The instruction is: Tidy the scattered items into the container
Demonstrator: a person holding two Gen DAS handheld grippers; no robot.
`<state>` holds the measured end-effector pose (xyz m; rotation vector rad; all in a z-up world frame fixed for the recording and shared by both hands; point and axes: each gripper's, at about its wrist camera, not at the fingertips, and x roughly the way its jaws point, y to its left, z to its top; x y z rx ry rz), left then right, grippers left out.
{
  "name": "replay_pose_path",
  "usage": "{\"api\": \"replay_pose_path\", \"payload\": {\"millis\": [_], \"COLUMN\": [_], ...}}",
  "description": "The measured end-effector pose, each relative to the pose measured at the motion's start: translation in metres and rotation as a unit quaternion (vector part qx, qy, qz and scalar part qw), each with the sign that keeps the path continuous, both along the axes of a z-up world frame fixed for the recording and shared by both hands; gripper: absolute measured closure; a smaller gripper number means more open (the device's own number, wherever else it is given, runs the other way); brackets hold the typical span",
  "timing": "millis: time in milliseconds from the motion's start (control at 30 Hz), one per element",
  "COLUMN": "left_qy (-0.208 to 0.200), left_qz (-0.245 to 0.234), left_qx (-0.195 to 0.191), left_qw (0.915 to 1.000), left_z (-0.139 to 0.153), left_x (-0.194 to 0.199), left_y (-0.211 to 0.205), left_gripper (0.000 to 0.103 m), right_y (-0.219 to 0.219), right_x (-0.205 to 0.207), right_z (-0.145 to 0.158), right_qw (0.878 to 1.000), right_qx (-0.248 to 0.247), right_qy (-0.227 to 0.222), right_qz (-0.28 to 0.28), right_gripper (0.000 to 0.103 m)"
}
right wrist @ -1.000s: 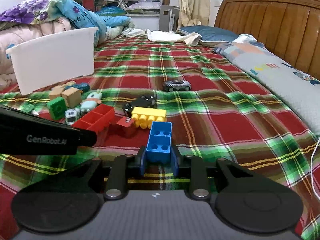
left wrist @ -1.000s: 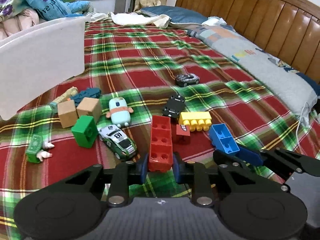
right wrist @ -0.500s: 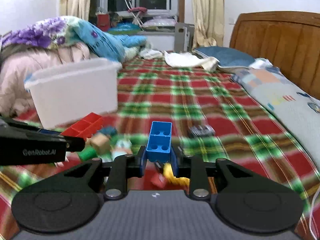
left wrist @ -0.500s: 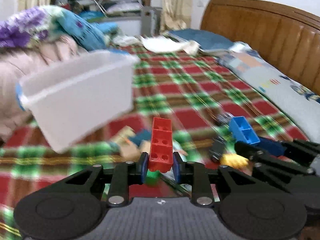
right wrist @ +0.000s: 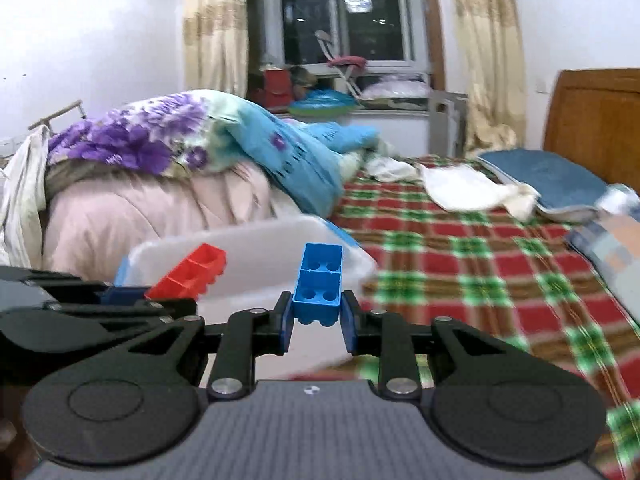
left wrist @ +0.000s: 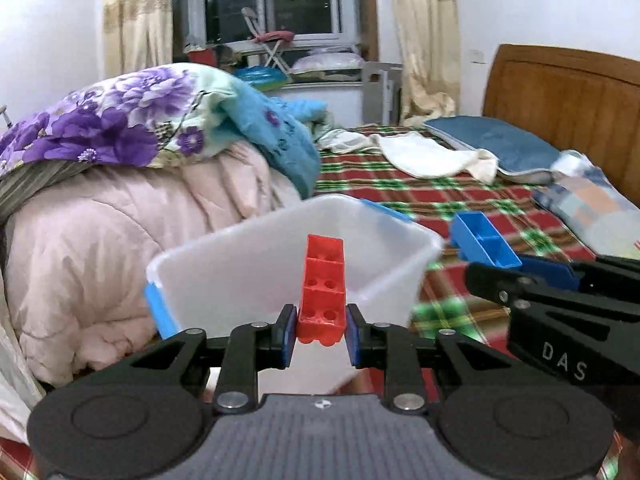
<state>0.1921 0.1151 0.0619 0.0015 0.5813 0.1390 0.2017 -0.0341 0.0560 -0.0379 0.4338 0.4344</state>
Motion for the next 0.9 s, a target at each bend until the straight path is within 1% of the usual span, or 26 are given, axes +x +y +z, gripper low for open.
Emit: {"api": "replay_pose_path", "payload": {"millis": [133, 200, 267, 400, 433, 467, 500, 533, 567, 600, 667, 700, 767, 800, 833, 867, 900], "left_qy": [0.006, 0.013, 0.023, 0.046, 0.052, 0.06, 0.068, 0.077, 0.084, 0.091, 0.092, 0.09, 0.071, 0.059, 0.044, 0.036, 0.031], "left_qz": [0.017, 0.03, 0.038, 0.051, 0.052, 0.052, 0.058, 0.066, 0.071, 0.071, 0.066, 0.062, 0.045, 0.041, 0.031, 0.011, -0.007], "left_qx": [-0.004, -0.014, -0.024, -0.03, -0.037, -0.043, -0.041, -0.032, -0.023, -0.01, 0.007, 0.014, 0.033, 0.046, 0.056, 0.053, 0.037], "left_qw": [0.9998, 0.9994, 0.9987, 0.9972, 0.9966, 0.9959, 0.9952, 0.9943, 0.9936, 0.9933, 0.9935, 0.994, 0.9959, 0.9963, 0.997, 0.9979, 0.9988], "left_z": [-0.003, -0.007, -0.014, -0.03, -0.033, -0.036, -0.039, -0.042, -0.043, -0.044, -0.041, -0.037, -0.029, -0.024, -0.02, -0.016, -0.014], "left_x": [0.024, 0.039, 0.051, 0.069, 0.071, 0.073, 0.074, 0.075, 0.075, 0.074, 0.067, 0.059, 0.043, 0.033, 0.021, 0.011, 0.004], "left_y": [0.021, 0.033, 0.044, 0.056, 0.059, 0.06, 0.061, 0.061, 0.059, 0.056, 0.049, 0.043, 0.03, 0.022, 0.013, 0.007, 0.003], "left_gripper": [0.074, 0.074, 0.074, 0.074, 0.073, 0.073, 0.068, 0.06, 0.058, 0.054, 0.048, 0.042, 0.039, 0.038, 0.033, 0.029, 0.026], "right_y": [0.03, 0.044, 0.054, 0.067, 0.069, 0.07, 0.071, 0.07, 0.07, 0.068, 0.059, 0.053, 0.038, 0.031, 0.023, 0.014, 0.006], "right_x": [0.025, 0.04, 0.053, 0.072, 0.076, 0.078, 0.079, 0.08, 0.08, 0.078, 0.072, 0.069, 0.057, 0.051, 0.043, 0.035, 0.028], "right_z": [0.005, 0.005, 0.001, -0.008, -0.011, -0.014, -0.017, -0.019, -0.02, -0.021, -0.021, -0.021, -0.019, -0.017, -0.016, -0.015, -0.014], "right_qw": [1.0, 0.999, 0.999, 0.997, 0.997, 0.996, 0.996, 0.996, 0.996, 0.996, 0.997, 0.998, 0.999, 0.999, 0.999, 0.999, 1.0], "right_qx": [-0.007, -0.016, -0.025, -0.044, -0.046, -0.047, -0.049, -0.053, -0.056, -0.057, -0.047, -0.04, -0.024, -0.02, -0.015, -0.01, -0.005], "right_qy": [0.0, 0.006, 0.017, 0.041, 0.047, 0.053, 0.057, 0.059, 0.057, 0.054, 0.046, 0.044, 0.04, 0.038, 0.034, 0.029, 0.025], "right_qz": [0.024, 0.031, 0.038, 0.047, 0.048, 0.047, 0.045, 0.043, 0.041, 0.038, 0.03, 0.028, 0.024, 0.02, 0.013, 0.006, 0.001], "right_gripper": [0.075, 0.075, 0.075, 0.075, 0.073, 0.068, 0.065, 0.061, 0.056, 0.052, 0.034, 0.03, 0.023, 0.022, 0.019, 0.016, 0.015]}}
